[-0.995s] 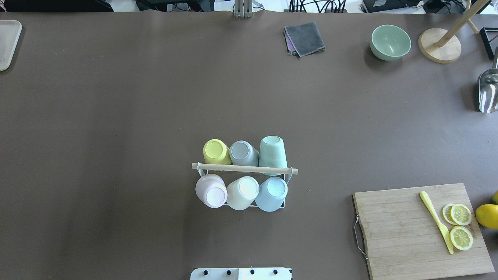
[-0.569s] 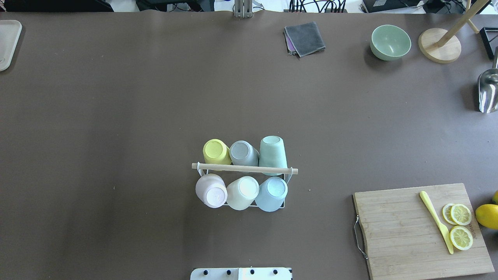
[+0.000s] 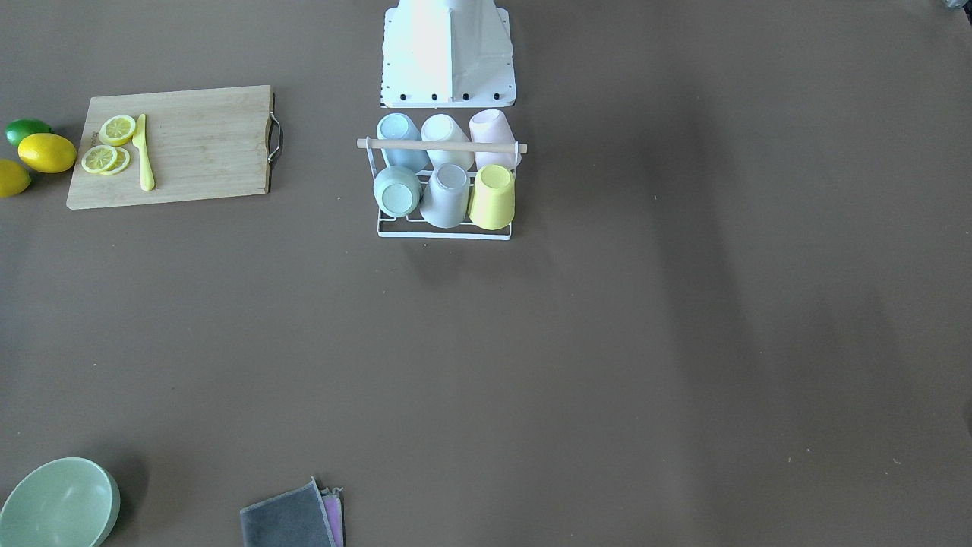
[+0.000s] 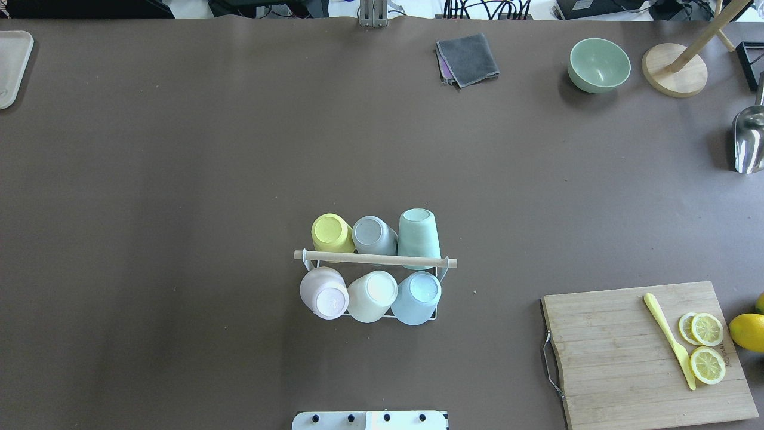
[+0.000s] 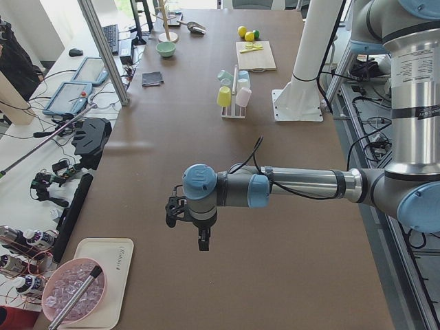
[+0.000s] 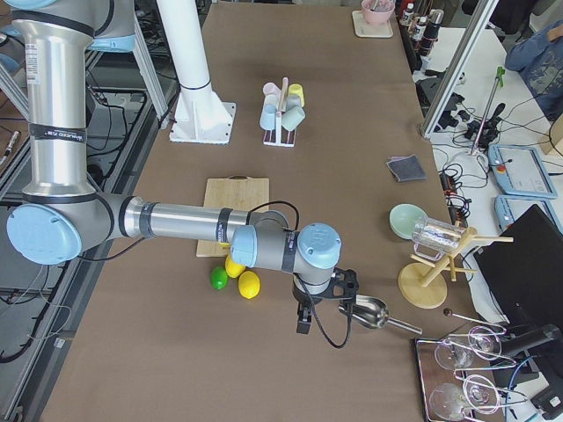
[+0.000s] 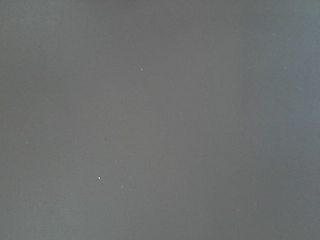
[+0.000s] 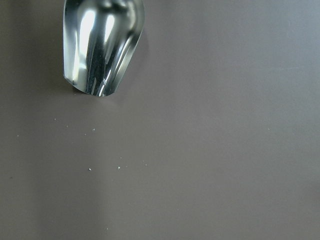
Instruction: Place cup on cup holder
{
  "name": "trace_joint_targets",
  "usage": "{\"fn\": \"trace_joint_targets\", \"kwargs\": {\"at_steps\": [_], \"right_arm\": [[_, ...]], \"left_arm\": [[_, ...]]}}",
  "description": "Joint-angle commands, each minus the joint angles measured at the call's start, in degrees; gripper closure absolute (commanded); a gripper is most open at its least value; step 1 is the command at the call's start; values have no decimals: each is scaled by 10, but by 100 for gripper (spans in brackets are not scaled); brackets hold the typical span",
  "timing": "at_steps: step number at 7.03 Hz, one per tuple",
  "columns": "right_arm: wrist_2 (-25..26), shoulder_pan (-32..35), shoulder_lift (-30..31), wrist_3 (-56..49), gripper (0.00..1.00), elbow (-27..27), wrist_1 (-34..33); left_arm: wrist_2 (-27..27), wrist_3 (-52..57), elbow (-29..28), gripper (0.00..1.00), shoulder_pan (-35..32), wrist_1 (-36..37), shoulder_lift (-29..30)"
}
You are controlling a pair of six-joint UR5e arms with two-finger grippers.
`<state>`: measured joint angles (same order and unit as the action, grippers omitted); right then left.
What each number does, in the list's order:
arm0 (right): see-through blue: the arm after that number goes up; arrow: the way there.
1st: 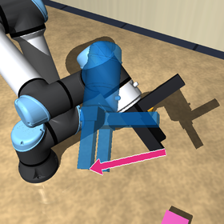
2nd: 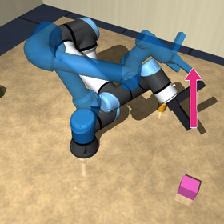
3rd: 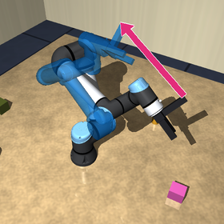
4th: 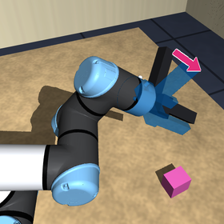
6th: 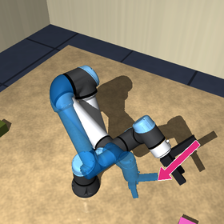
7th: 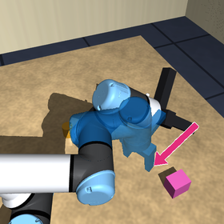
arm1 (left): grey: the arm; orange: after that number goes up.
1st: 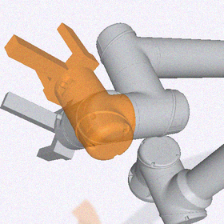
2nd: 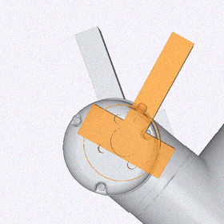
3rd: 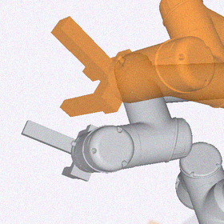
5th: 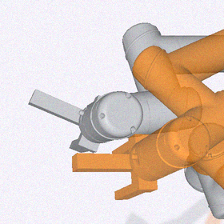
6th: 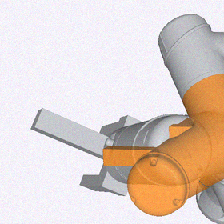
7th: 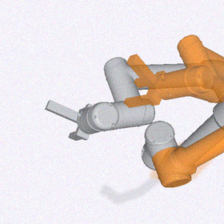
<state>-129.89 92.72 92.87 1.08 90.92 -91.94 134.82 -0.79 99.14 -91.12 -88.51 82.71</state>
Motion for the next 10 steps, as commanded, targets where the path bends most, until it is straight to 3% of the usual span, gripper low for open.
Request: {"fn": "trace_joint_targets", "kwargs": {"at_steps": [1,10], "right_arm": [[0,-1,-1,1,0,0,0],[-4,-1,-4,2,0,8,0]], "left_arm": [[0,0,1,2,1,0,1],[0,0,0,2,0,0,0]]}}
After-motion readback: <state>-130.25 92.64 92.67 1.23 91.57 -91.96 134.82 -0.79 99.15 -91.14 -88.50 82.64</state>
